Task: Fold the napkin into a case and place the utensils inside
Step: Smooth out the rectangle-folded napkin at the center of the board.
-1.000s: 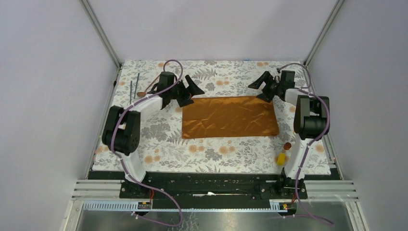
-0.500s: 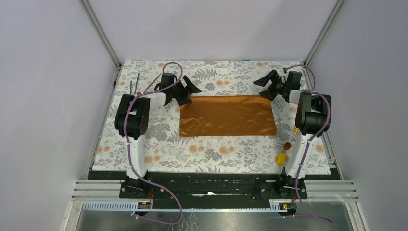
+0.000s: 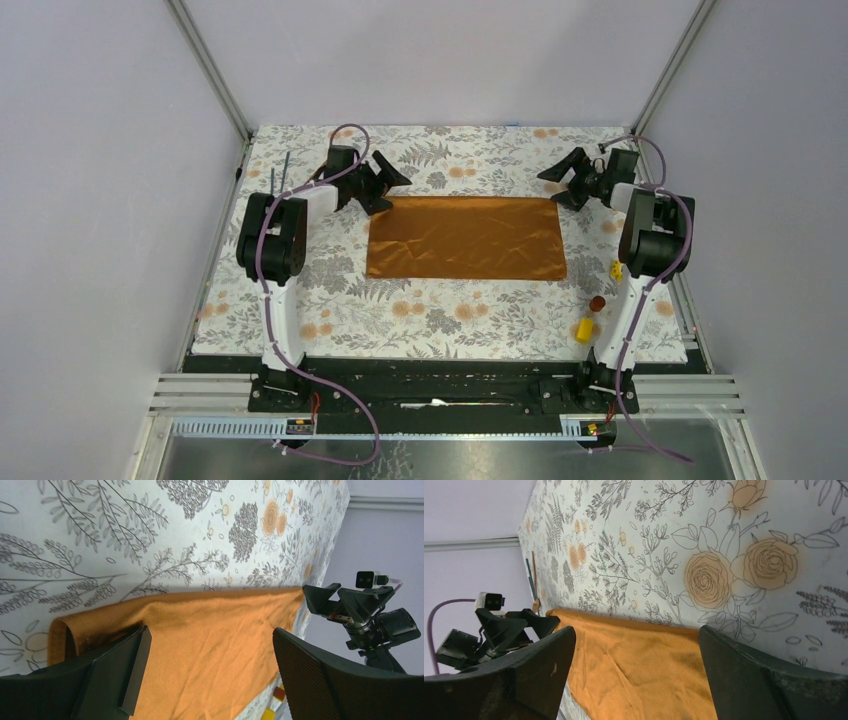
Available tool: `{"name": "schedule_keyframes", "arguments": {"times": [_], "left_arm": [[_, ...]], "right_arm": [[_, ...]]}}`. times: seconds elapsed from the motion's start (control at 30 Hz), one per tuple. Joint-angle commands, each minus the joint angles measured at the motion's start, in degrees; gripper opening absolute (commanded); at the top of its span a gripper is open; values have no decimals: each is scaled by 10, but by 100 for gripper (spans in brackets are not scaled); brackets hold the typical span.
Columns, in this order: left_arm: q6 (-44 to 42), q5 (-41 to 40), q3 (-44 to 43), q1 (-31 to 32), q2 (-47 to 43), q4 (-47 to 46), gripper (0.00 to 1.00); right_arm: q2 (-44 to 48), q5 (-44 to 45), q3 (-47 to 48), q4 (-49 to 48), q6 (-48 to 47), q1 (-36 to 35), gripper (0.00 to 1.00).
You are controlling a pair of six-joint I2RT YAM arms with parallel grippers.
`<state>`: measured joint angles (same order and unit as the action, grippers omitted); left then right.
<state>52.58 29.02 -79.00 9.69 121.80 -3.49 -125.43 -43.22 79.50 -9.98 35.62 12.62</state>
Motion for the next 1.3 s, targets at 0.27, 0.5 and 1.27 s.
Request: {"name": "schedule_keyframes", "arguments": {"times": [0.27,0.5,1.27], "left_arm": [[-23,8,-83,-12,20,88,98],[-32,-20,-70,-30,36,80,98],[-131,-37,-110,-31,-128,281,99]], "right_arm": [[73,-20,-35,-5,19,-51,100],[13,-29,-21,-2,-2,-36,100],[115,351,145,524,-190,-114,100]]}}
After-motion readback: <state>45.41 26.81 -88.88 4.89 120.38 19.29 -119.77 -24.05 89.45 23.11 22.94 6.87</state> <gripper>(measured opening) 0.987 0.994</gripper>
